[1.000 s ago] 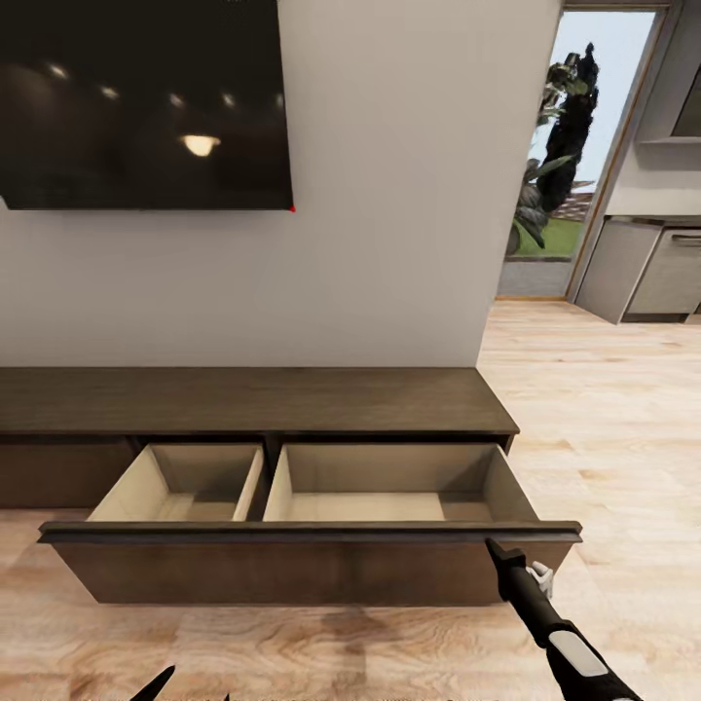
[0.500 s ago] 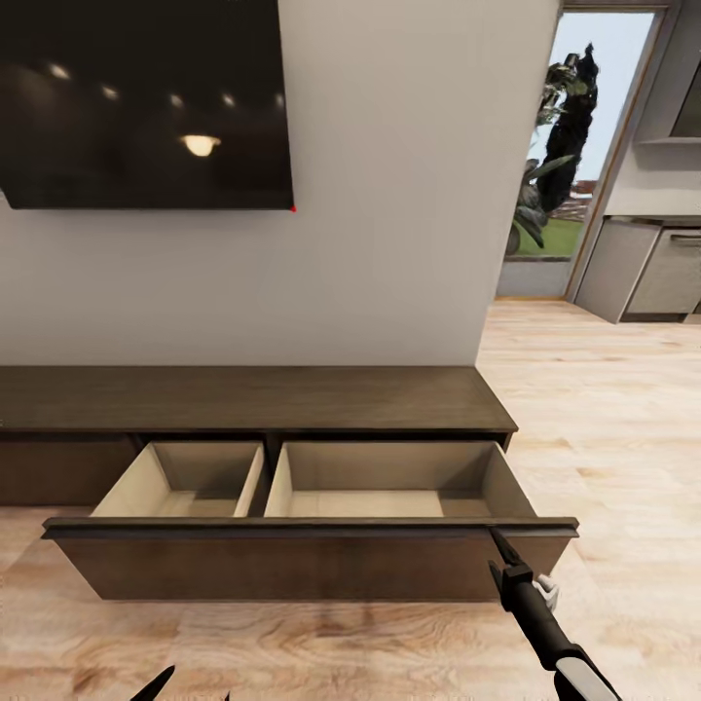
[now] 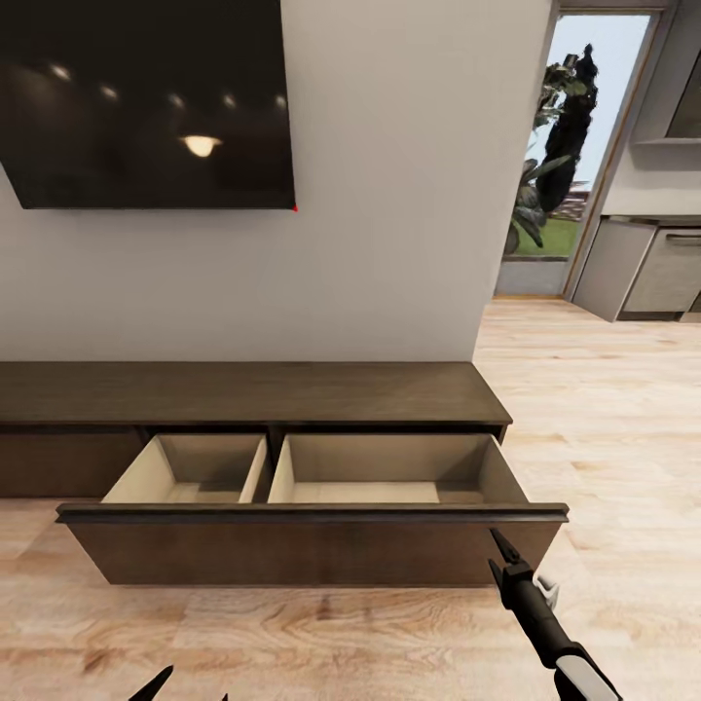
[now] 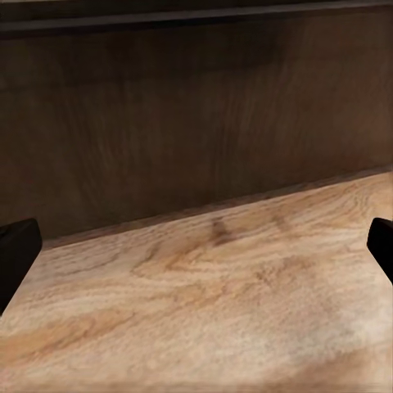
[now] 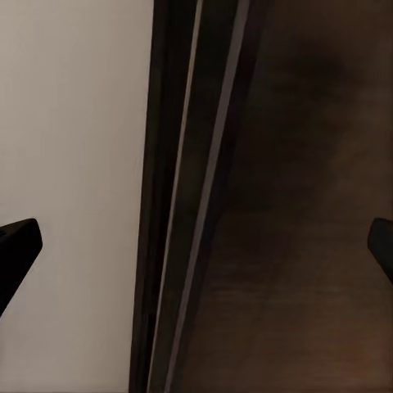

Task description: Place each of the two pumpkins and all three candles from the living room inside a cabinet in the living room (use any cabinet), then make sure every cabinet is closed, and position the cauldron so it is next to a table in the living room.

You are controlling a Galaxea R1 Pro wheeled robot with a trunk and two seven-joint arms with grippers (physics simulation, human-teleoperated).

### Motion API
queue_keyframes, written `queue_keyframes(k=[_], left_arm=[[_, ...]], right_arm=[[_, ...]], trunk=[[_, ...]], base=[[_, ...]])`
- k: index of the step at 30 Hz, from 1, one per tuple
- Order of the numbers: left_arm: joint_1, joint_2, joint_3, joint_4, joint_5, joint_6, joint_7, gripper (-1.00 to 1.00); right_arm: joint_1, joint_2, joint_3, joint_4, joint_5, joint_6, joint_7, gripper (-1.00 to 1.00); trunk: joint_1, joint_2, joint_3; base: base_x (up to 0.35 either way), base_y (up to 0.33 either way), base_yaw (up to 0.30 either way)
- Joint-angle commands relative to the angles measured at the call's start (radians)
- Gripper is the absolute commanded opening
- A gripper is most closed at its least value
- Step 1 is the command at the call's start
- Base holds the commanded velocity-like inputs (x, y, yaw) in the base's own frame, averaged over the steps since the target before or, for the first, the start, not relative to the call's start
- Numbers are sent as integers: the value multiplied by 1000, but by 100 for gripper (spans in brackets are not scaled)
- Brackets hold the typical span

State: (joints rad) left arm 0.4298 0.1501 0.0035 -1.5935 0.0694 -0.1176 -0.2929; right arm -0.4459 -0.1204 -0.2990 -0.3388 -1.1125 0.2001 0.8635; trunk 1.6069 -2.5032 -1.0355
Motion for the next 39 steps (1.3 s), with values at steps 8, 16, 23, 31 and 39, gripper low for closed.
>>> queue_keyframes(k=[8,16,23,31,39], left_arm=[[1,0,3,0,7,15,-5,100],[1,0,0,0,7,16,-5,100],[1,0,2,0,7,18,-5,100],[1,0,4,0,7,20,-5,100],[1,0,4,0,7,43,-5,100]], right_arm=[[-1,-1,40,-51,-8,81,24,100],[-2,-2,175,-164,-7,153,38,100],[-41,-1,263,-210,21,299,27,100],[-73,4,292,-243,112,386,13,100],[-66,15,297,-426,177,378,35,100]], trunk=[[-1,0,11],[-5,2,42],[-18,24,67],[-49,80,92],[-80,136,117]], base=[[-2,0,0],[0,0,0],[0,0,0],[0,0,0],[0,0,0]])
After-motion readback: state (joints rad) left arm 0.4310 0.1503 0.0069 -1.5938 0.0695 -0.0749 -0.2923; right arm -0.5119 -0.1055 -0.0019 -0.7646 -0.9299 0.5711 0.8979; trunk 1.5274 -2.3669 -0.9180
